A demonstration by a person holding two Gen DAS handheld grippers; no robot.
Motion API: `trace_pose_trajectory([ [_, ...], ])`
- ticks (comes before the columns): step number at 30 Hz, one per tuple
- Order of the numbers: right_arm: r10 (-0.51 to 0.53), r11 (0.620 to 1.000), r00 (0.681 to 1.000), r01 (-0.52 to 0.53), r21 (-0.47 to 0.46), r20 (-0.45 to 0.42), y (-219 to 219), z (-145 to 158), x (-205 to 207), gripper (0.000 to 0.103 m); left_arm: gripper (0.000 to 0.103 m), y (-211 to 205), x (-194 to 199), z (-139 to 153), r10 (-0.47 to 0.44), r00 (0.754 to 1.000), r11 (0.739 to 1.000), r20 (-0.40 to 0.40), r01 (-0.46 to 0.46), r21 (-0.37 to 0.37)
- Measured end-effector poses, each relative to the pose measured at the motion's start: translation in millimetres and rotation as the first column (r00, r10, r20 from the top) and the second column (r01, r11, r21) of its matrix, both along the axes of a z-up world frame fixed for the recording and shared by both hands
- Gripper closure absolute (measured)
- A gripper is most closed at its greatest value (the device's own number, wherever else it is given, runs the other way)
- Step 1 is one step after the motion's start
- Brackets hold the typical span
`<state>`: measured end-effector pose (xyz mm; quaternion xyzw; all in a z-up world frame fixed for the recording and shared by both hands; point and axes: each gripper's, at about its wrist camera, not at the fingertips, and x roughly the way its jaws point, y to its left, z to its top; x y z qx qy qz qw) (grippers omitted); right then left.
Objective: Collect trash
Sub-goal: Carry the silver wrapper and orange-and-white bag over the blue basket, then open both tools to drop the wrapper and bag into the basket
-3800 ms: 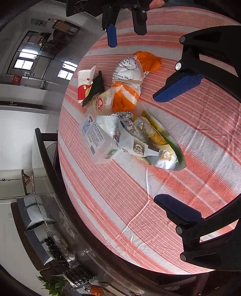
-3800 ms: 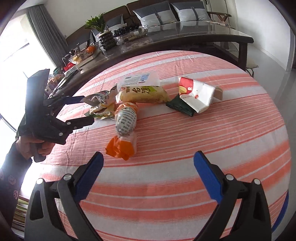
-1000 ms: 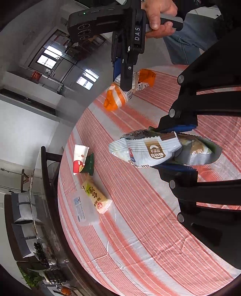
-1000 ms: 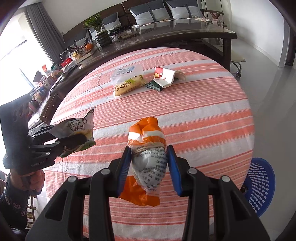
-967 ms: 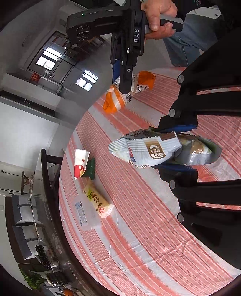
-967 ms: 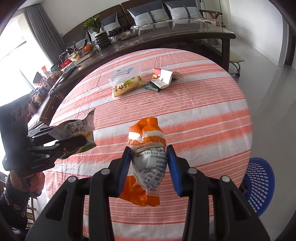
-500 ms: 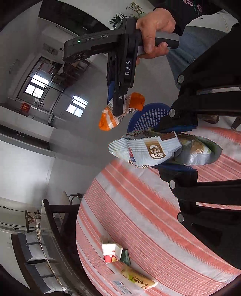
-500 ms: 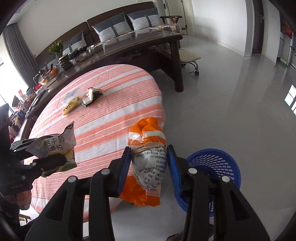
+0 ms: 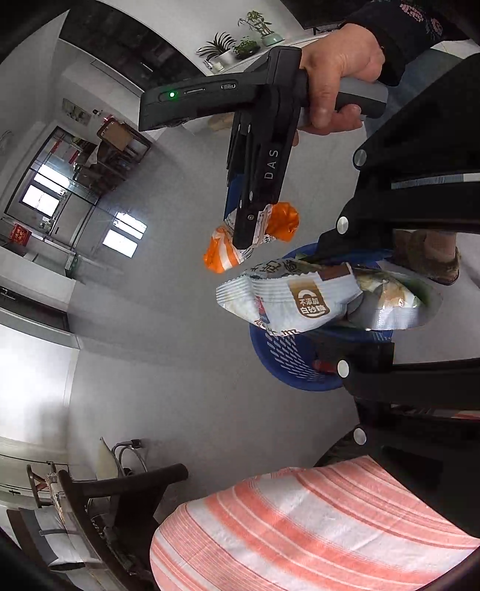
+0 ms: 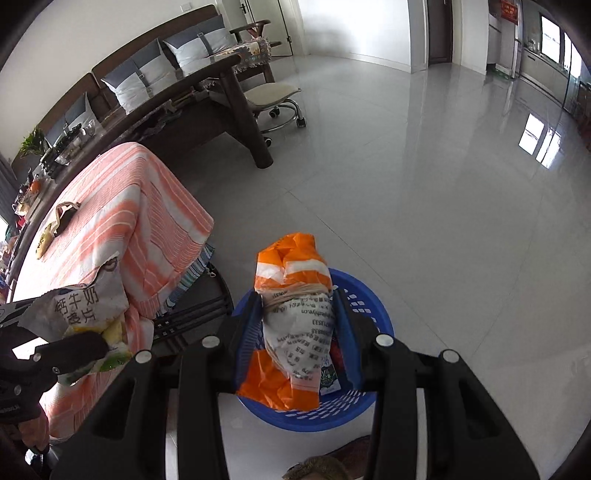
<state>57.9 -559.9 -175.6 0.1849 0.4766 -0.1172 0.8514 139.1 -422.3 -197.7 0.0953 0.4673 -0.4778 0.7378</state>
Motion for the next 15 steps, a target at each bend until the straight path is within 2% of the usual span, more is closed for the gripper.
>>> trace_pose_trajectory([
  [6,-0.017,0.999,1.000,0.017,0.043,-0.001,-14,-8,1,0.064,0.075,-31,12,-39,0.005,0.999,1.000,-0.040,-0.004,0.023],
  [11,-0.029,0.996,1.000,0.028,0.082,0.008,-23,-11,1,0.062,0.073,-54,13,-58,-0.014,1.000,0.998,-0.021,0.016,0.061],
  [13,-0.033,0.996,0.999,0.032,0.089,0.019,-27,-10,3,0.056,0.054,-61,14,-62,-0.012,1.000,0.998,0.003,0.012,0.064],
  [14,-0.039,0.995,0.999,0.037,0.091,0.021,-29,-10,4,0.044,0.028,-63,15,-63,-0.009,1.000,0.998,0.016,0.008,0.064],
  [15,-0.048,0.995,0.999,0.045,0.089,0.025,-31,-10,5,0.039,0.021,-62,9,-63,0.002,0.999,0.998,0.038,-0.004,0.062],
])
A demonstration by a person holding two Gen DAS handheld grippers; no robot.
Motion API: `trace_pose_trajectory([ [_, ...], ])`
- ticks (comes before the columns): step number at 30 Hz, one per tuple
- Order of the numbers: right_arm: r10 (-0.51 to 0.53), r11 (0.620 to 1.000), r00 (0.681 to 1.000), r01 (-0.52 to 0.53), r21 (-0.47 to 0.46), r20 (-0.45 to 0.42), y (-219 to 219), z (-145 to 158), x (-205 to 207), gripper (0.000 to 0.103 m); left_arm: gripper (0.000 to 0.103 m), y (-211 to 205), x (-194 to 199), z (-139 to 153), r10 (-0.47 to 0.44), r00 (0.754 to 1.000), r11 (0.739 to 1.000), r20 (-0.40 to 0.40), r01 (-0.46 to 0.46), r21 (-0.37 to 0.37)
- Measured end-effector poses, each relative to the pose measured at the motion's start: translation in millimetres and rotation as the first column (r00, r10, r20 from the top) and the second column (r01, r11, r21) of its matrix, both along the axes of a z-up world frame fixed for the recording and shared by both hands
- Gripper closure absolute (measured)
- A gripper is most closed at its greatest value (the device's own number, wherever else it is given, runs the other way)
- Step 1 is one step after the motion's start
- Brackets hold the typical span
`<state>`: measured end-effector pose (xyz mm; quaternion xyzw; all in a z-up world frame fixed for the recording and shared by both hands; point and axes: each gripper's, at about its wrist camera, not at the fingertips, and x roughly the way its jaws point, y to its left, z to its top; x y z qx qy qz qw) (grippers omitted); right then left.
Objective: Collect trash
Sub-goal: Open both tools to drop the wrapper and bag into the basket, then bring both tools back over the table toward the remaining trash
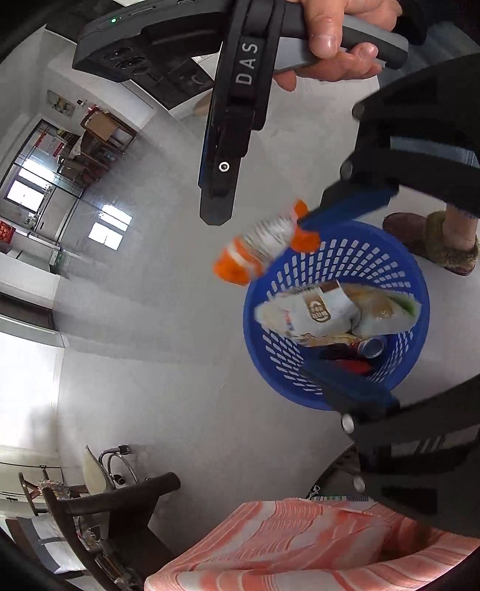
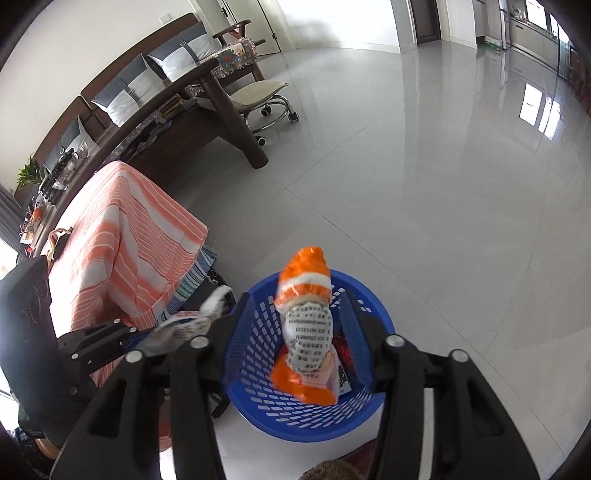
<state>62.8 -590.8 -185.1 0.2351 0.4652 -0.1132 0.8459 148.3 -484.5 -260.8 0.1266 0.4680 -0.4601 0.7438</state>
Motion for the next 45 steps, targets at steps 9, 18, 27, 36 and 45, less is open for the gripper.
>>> trace_pose_trajectory([
  [9,-0.033,0.994,0.999,0.036,-0.098,0.034,0,16,-6,0.031,0.014,40,-7,51,0.064,0.996,0.996,0.067,-0.059,-0.064],
  [18,0.080,0.930,0.994,-0.049,-0.364,0.071,71,35,-4,0.010,0.009,169,-28,89,0.163,0.974,0.985,0.157,-0.152,-0.080],
  [27,0.224,0.919,0.966,-0.167,-0.358,0.126,176,40,-4,0.008,0.009,353,-25,86,0.346,0.910,0.934,0.231,-0.357,0.008],
  [36,0.497,0.852,0.861,-0.459,-0.253,0.111,335,51,61,0.008,0.009,455,7,85,0.477,0.848,0.871,0.233,-0.491,0.003],
  [45,0.631,0.739,0.775,-0.615,-0.273,-0.036,410,20,115,0.008,0.009,468,67,91,0.465,0.863,0.883,0.198,-0.467,-0.041],
])
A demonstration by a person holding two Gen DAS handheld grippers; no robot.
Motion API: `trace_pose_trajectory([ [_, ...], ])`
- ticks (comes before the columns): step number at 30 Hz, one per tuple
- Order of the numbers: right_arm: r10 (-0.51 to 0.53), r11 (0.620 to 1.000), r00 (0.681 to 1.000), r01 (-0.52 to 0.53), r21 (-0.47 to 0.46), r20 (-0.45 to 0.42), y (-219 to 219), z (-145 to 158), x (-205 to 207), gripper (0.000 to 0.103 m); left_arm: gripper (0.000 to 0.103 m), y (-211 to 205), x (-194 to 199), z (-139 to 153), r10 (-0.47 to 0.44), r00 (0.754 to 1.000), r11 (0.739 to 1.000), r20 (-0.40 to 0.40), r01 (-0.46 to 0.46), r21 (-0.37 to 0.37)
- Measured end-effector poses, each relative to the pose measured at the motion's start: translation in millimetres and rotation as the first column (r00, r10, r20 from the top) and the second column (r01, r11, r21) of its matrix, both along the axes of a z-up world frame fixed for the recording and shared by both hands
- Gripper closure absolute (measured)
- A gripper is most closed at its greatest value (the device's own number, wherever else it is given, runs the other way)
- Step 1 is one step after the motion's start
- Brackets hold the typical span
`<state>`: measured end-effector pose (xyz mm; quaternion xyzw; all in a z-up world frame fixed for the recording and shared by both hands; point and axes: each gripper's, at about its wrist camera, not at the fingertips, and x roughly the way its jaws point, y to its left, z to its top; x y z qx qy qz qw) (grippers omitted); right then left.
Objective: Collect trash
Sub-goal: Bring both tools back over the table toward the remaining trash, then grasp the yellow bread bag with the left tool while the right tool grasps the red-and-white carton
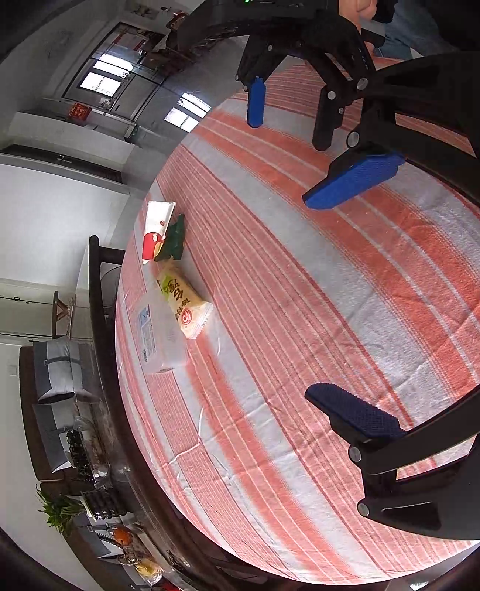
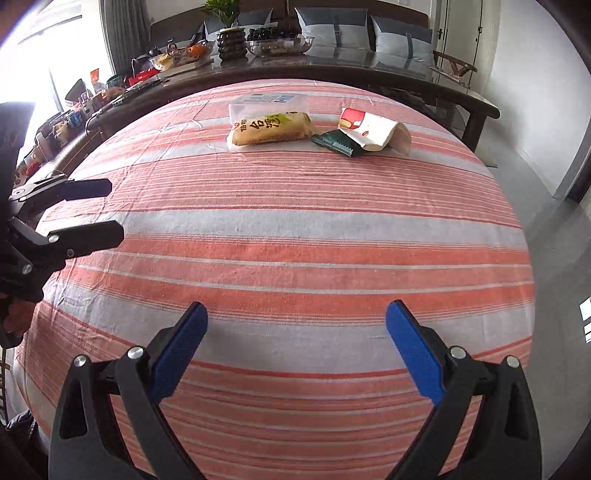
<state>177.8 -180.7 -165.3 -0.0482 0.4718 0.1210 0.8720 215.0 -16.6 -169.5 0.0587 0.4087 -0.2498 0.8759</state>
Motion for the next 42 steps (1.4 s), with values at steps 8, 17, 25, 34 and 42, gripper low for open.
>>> trace_pose_trajectory([
  [8,-0.009,1.000,1.000,0.009,0.006,0.004,4,-1,-3,0.006,0.009,-35,90,2,-0.092,0.996,0.996,0.008,0.092,0.008],
  [17,-0.012,1.000,1.000,0.012,0.011,0.004,3,-1,-3,0.006,0.009,-60,131,-16,-0.158,0.987,0.986,-0.039,0.159,0.041],
  [25,-0.012,1.000,1.000,0.011,0.010,0.004,3,-1,-3,0.005,0.072,-66,123,-18,-0.169,0.986,0.981,-0.013,0.169,0.099],
  [34,-0.013,1.000,1.000,0.013,0.011,0.004,3,-1,-3,0.006,0.075,0,40,-15,0.026,0.999,0.998,-0.041,-0.024,0.052],
  [42,-0.013,1.000,1.000,0.013,0.012,0.003,3,-1,-3,0.006,0.019,13,16,-10,0.042,0.999,0.997,-0.019,-0.041,0.068],
])
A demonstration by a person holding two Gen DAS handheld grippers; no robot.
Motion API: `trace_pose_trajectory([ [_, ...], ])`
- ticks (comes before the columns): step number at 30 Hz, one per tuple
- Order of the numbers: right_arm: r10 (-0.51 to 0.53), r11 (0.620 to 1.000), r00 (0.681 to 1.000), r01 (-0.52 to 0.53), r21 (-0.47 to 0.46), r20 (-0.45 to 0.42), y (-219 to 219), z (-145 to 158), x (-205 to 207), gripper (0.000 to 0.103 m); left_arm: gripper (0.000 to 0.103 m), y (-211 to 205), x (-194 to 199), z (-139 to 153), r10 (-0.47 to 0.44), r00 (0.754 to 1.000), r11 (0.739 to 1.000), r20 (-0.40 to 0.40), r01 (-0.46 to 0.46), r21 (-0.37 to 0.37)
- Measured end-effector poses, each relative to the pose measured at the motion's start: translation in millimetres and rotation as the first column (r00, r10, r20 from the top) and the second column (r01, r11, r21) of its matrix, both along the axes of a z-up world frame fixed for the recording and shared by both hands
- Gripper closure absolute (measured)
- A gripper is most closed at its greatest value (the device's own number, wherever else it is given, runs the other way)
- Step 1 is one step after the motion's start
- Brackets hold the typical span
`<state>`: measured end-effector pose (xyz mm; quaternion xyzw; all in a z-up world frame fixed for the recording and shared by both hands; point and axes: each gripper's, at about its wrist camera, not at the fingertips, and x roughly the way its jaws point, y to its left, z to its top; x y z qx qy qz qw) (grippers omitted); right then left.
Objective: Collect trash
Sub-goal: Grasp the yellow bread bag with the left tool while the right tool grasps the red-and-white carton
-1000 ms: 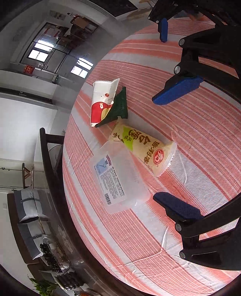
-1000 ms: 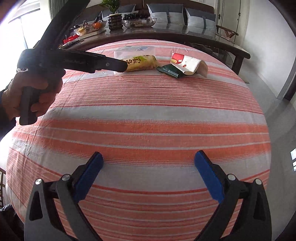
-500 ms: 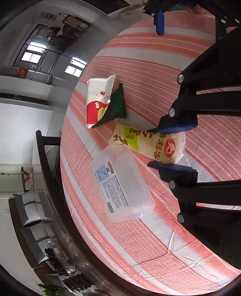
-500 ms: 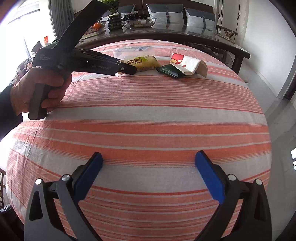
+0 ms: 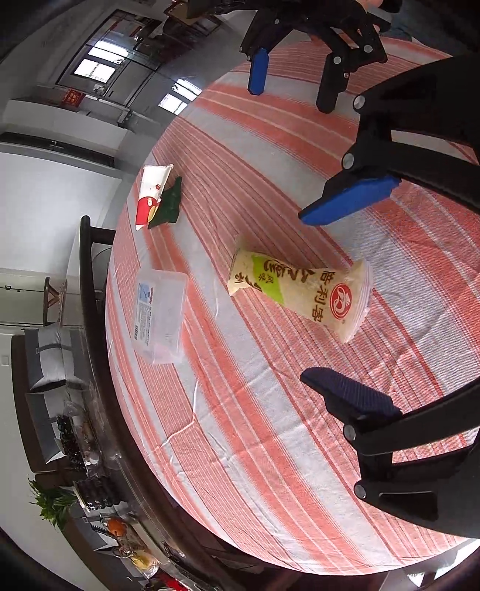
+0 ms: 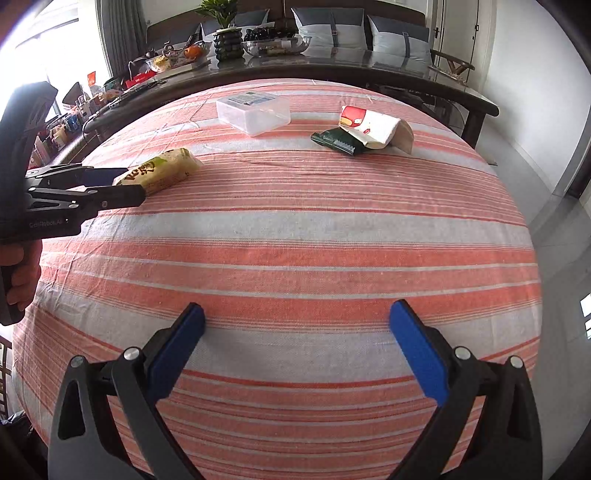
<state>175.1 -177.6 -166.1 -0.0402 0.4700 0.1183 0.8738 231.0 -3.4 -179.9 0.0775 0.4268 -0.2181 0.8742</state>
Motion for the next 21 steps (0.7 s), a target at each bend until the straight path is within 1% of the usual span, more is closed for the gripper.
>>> trace_pose_trajectory([
  [3,0.003,1.000,1.000,-0.003,0.012,-0.003,-1,0,0,0.005,0.016,-15,7,-7,-0.050,0.999,0.997,-0.015,0.051,0.050],
  [4,0.005,1.000,1.000,-0.005,0.024,-0.004,-3,1,0,0.005,0.016,-19,9,-10,-0.059,0.998,0.995,-0.019,0.060,0.077],
  [5,0.009,0.999,1.000,-0.008,0.049,-0.007,-7,3,0,0.006,0.013,-21,11,-13,-0.061,0.998,0.994,-0.015,0.063,0.093],
  [6,0.010,0.997,1.000,-0.009,0.082,-0.015,-12,5,2,0.006,0.011,-20,11,-12,-0.053,0.999,0.994,-0.009,0.054,0.092],
  [7,-0.004,0.994,1.000,0.007,0.105,-0.025,-19,8,6,0.006,0.011,-19,12,-13,-0.051,0.999,0.995,-0.018,0.052,0.083],
  [9,-0.046,0.992,0.999,0.048,0.114,-0.024,-37,18,18,0.006,0.009,-15,13,-14,-0.045,0.999,0.997,-0.029,0.047,0.065],
  [13,-0.088,0.994,0.996,0.088,0.067,-0.005,-72,38,71,0.006,0.004,-19,14,-16,-0.049,0.998,0.995,-0.033,0.052,0.080],
  [14,-0.087,0.994,0.996,0.087,0.065,-0.004,-77,41,87,0.006,0.004,-18,14,-16,-0.049,0.998,0.996,-0.035,0.051,0.076],
  [16,-0.052,0.996,0.999,0.053,0.073,-0.014,-79,45,119,0.008,0.004,-18,14,-16,-0.049,0.998,0.996,-0.035,0.051,0.075],
  [17,-0.021,0.996,0.999,0.023,0.083,-0.024,-76,46,132,0.011,0.004,-18,14,-16,-0.049,0.998,0.996,-0.035,0.051,0.075],
  [18,0.016,0.995,0.999,-0.012,0.095,-0.047,-71,44,144,0.017,0.004,-18,14,-16,-0.049,0.998,0.996,-0.035,0.051,0.074],
  [19,0.044,0.995,0.997,-0.038,0.088,-0.067,-65,41,156,0.023,0.004,-18,14,-16,-0.049,0.998,0.996,-0.035,0.051,0.075],
  [20,0.060,0.996,0.995,-0.055,0.065,-0.077,-60,38,165,0.026,0.004,-18,14,-16,-0.048,0.998,0.996,-0.035,0.051,0.075],
  [21,0.070,0.997,0.994,-0.067,0.040,-0.087,-56,34,174,0.026,0.004,-18,14,-16,-0.049,0.998,0.996,-0.035,0.051,0.075],
])
